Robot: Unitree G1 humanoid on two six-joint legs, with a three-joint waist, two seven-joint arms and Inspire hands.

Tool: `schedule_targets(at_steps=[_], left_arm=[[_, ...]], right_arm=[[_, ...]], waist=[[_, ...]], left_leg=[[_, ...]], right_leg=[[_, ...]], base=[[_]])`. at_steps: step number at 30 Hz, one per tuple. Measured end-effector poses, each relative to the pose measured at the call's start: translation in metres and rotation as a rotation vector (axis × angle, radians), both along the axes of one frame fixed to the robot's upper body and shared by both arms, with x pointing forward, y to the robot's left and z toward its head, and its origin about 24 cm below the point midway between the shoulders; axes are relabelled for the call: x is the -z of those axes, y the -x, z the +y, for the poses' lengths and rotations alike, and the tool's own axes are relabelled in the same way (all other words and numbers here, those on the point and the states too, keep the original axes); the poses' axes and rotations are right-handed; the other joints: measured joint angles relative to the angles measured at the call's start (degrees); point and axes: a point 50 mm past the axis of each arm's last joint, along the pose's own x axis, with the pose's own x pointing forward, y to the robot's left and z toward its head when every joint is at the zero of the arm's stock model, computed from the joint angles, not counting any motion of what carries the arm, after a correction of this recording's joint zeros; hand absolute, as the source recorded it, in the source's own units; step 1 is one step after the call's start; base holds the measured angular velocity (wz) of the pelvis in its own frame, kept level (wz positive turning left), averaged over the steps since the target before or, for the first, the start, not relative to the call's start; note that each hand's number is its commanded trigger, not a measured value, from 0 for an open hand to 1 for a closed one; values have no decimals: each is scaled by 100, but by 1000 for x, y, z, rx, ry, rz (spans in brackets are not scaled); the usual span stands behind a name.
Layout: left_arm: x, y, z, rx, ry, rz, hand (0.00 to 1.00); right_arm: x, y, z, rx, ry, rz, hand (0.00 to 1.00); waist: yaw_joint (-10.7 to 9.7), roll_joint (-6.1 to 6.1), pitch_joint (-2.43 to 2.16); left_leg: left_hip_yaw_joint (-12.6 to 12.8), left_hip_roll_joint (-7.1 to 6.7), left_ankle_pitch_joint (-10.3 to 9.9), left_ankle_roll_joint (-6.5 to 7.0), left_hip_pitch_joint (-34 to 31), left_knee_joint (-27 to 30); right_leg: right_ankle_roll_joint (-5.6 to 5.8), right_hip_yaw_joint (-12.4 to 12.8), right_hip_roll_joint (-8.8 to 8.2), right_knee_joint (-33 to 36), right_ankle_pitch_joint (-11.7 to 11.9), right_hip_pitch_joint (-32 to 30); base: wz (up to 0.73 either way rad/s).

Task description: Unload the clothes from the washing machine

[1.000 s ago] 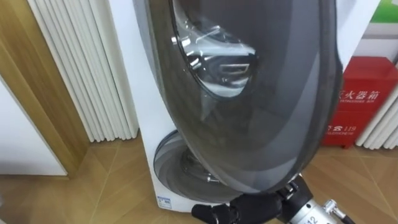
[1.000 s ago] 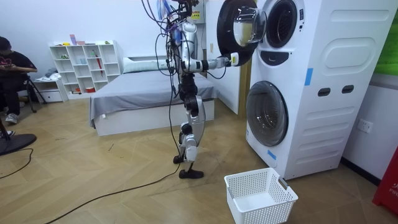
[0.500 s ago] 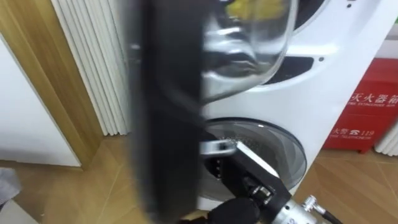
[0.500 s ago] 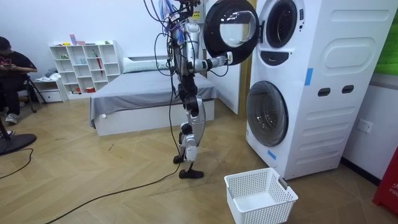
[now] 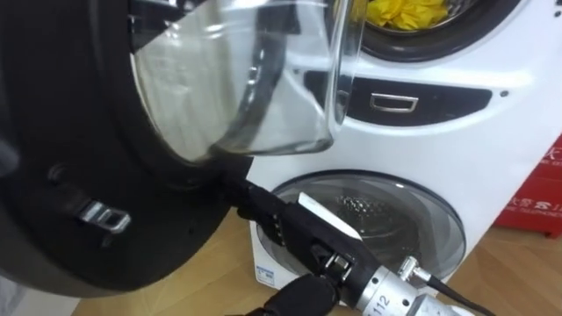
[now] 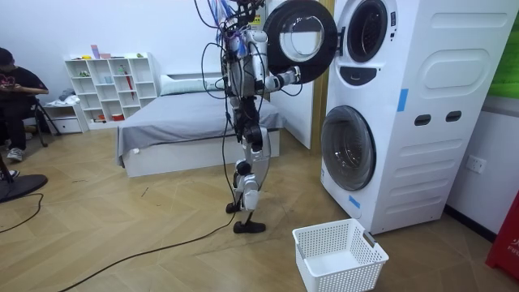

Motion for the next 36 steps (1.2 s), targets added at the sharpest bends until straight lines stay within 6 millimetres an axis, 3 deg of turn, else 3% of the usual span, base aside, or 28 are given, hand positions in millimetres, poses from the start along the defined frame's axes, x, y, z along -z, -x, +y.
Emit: schedule_targets(at_steps=[8, 27, 36], left_arm=[[0, -4, -2, 23, 1, -6, 0], [0, -5, -2, 21, -26, 0, 0], [0, 0, 1, 9, -31, 10, 0]], right_arm=[[2, 1, 5, 7, -6, 14, 0], [-1, -9, 9, 47, 28, -19, 0], [-1, -15, 13, 72, 54, -41, 0]], waist=[[7, -31, -19], [46, -178, 25], [144, -244, 10]], left_leg=[[-96, -5, 1, -2, 11, -7], [-126, -15, 10, -17, -130, 151], [-279, -81, 11, -15, -120, 151]], right_leg=[[3, -93, 2, -80, 2, 80], [13, -256, -26, -94, -8, 54], [43, -385, -72, -181, -28, 165]], base=[[5], [1], [9]])
